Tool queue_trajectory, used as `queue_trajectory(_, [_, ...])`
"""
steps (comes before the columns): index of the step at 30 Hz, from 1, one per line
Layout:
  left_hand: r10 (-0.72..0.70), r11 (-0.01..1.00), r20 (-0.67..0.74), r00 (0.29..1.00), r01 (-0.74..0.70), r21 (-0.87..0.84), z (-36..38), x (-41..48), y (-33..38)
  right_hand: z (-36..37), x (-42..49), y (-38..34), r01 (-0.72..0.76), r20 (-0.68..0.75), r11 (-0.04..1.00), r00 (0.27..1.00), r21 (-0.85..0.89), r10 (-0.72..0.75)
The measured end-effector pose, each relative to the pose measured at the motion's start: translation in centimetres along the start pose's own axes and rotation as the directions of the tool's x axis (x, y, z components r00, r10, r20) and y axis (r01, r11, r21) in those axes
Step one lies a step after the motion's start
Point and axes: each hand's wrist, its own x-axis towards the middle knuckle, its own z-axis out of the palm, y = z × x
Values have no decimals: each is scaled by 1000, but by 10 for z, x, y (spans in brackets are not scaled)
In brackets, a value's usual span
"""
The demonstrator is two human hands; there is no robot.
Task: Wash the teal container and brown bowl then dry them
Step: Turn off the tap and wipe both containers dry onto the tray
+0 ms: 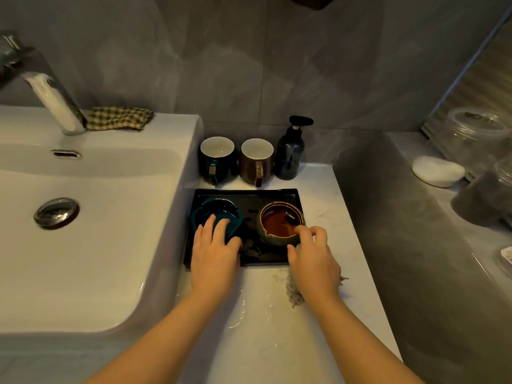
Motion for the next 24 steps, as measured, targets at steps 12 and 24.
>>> queue_trajectory(12, [247,968,165,955,-237,-81,15,-8,-13,10,-7,0,115,234,991,967,-64,-97])
queue_trajectory(24, [81,979,354,932,-7,-204,-3,-3,-10,15,-16,-4,23,155,979,986,200,-55])
